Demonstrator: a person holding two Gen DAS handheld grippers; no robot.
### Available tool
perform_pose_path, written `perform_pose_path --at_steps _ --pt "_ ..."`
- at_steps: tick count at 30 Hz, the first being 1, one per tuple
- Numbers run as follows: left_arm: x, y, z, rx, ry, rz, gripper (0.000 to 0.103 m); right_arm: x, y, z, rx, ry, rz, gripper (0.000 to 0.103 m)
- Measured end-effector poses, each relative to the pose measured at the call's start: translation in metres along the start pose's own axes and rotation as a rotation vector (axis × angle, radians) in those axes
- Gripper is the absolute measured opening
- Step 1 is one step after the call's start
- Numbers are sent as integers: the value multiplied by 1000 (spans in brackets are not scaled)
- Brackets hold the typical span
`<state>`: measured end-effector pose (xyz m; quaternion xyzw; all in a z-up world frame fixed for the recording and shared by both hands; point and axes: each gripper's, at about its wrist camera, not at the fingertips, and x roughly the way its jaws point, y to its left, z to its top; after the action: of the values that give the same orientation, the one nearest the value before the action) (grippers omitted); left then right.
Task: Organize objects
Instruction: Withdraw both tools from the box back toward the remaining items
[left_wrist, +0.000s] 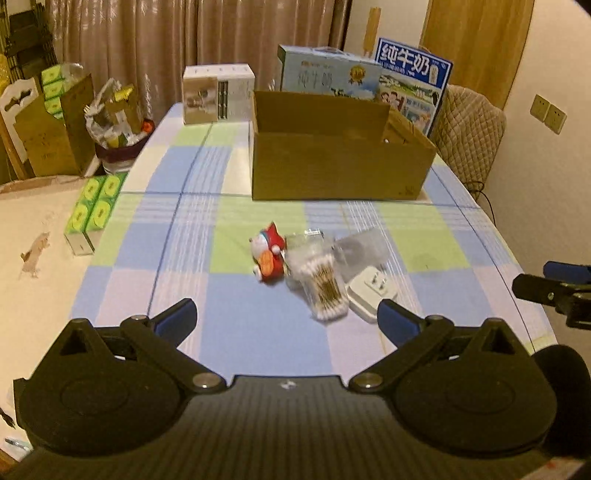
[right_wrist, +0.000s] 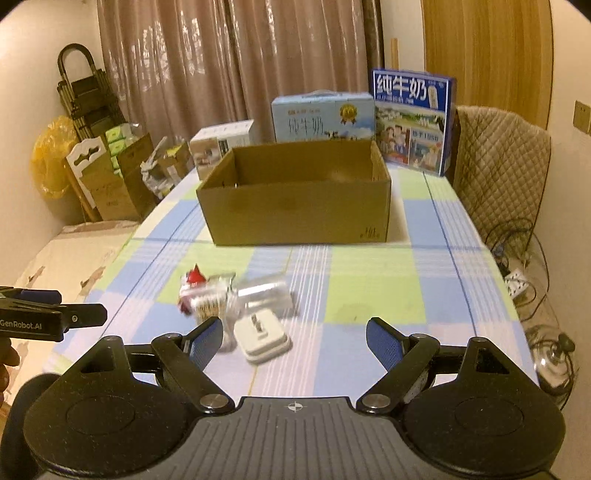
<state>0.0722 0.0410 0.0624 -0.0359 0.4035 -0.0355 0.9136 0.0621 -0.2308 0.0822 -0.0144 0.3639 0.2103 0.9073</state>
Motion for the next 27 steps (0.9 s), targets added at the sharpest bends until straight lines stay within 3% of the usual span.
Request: perform_pose_path --at_steps 27 --pt "31 -6 3 28 55 -8 102 24 0 -8 -23 47 10 82"
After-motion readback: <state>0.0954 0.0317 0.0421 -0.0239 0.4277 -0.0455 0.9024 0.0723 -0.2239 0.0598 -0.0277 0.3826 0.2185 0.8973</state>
